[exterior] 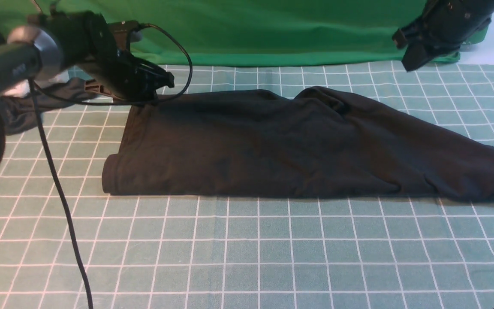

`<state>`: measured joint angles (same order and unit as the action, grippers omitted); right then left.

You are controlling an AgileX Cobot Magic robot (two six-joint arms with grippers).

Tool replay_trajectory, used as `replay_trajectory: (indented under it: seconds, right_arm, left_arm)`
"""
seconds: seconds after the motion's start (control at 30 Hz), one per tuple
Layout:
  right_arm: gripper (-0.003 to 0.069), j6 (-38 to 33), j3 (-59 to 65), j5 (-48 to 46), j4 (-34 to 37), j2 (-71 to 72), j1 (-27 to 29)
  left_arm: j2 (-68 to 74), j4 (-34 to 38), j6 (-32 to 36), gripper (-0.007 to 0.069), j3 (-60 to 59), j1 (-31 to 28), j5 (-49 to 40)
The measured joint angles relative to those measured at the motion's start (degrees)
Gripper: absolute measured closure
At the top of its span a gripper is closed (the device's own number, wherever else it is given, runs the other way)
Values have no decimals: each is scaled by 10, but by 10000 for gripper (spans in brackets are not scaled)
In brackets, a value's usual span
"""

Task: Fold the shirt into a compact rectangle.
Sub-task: 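Fold the black garment in half by bringing its near edge over to the far edge, then pull the folded dark garment lengthwise by its ends to straighten it flat on the table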

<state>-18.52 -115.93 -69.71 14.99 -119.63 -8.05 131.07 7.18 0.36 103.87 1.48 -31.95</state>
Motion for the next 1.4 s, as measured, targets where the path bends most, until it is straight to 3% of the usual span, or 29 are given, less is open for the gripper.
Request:
replay_trajectory:
  seconds: [0.1,0.23,0.37,0.4,0.6,0.83,0.97,1.23,1.4]
  right_arm:
    - [643,0,16,-1,-1,0,0]
    - [643,-1,19,-2,-6,0,0]
    - [643,4,20,-1,-7,3,0]
    - [643,10,26,0,-7,10,0]
    - [643,15,102,0,-11,70,0]
    - [643,15,212,13,-13,150,0]
    - [643,15,238,22,-13,170,0]
    - [643,15,240,13,-19,172,0]
    - [643,15,240,3,-49,191,4]
  left_arm:
    - [23,-10,0,444,1,-10,45]
    - [21,-8,1,443,29,-16,-7]
    - [-15,-1,1,443,88,-19,-131]
    - [-45,14,1,443,111,-20,-204]
    - [-101,62,1,442,114,-20,-360]
    - [-102,65,3,442,-4,-20,-376]
    - [-85,59,18,442,-88,-20,-332]
    - [-68,45,20,442,-98,-20,-306]
    - [-55,-12,0,442,-41,-20,-365]
